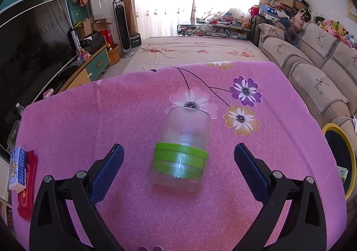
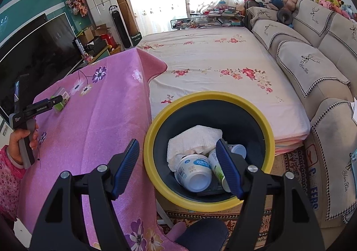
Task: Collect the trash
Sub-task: 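Grasp the clear green-banded cup with the left gripper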
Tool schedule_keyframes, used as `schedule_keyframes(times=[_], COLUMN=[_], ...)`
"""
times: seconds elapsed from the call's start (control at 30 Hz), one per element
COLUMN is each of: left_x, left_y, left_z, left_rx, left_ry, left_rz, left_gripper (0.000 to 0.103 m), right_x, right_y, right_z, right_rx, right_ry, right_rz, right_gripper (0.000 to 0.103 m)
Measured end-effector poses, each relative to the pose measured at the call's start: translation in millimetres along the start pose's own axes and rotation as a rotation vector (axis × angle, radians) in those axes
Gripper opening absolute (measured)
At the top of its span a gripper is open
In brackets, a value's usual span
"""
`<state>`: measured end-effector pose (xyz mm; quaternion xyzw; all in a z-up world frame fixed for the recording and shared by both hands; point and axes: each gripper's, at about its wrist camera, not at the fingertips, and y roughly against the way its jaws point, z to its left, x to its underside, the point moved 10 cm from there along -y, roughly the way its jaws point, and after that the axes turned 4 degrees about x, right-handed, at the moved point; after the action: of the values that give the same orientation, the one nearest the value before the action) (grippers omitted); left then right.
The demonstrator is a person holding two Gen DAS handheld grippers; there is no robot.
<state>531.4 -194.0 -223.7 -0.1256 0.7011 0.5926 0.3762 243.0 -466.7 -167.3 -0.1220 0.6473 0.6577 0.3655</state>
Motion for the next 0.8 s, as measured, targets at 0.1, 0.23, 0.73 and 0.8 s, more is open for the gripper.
schedule_keyframes(times=[0.1,0.23,0.73,0.8], left_x=[1,6,15,18], left_y=[-8,-16,21,42], left_z=[0,-1,-14,-21], left_rx=[-0.005,0.002,0.008,0.021], left_ry=[-0.002,0.012,-0.005,-0.012], left_rz=[0.010,0.030,-0.039,-0.055], left_gripper=[0.087,0.073,0.051,0.051], right_x=[0,1,5,5], right_y=[-1,-1,9,12], right_z=[1,0,-3,-2], right_rx=[-0.005,-0.009,-0.021,-0.025], right_ry=[-0.001,-0.005,-0.025,-0.026], right_rz=[0.002,0.003,-0.012,-0.017], right_gripper=[0.067,0.067,0.067,0.067])
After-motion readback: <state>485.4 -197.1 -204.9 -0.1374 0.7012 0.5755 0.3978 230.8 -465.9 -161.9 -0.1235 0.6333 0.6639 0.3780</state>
